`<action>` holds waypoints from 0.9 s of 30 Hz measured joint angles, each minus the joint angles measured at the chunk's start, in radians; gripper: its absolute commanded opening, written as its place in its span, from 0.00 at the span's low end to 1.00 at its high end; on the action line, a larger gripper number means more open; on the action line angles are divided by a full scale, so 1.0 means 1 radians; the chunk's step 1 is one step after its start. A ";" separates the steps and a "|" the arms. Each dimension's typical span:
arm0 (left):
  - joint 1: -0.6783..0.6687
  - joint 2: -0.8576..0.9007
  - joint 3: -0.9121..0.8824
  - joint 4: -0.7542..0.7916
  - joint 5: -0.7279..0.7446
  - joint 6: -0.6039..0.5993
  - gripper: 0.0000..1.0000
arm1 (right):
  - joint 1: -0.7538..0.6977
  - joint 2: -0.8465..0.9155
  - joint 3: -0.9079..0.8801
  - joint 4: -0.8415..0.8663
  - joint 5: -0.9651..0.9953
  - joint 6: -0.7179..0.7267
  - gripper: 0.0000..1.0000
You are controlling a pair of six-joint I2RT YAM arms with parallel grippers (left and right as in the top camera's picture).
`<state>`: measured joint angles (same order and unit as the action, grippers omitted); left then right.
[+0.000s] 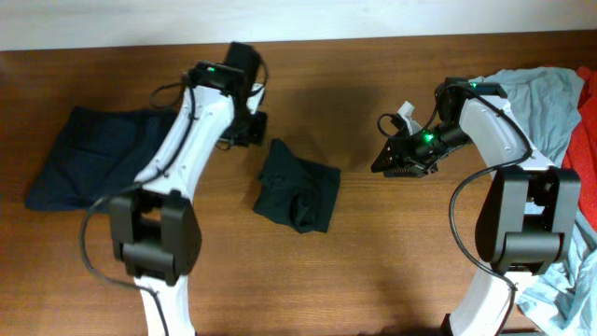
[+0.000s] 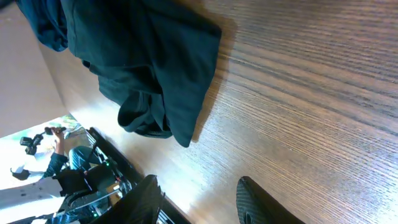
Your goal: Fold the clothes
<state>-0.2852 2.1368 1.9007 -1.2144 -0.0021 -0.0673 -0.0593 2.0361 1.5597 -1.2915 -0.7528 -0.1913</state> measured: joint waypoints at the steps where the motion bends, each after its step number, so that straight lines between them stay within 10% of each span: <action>1: 0.011 0.039 -0.005 0.008 0.015 0.003 0.00 | 0.000 0.000 0.000 0.001 0.000 0.000 0.45; 27: -0.254 0.100 0.061 0.079 0.303 0.023 0.03 | 0.000 0.000 0.000 0.013 0.004 0.000 0.50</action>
<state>-0.5388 2.2364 1.9617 -1.1351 0.3004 -0.0448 -0.0593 2.0361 1.5597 -1.2789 -0.7490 -0.1917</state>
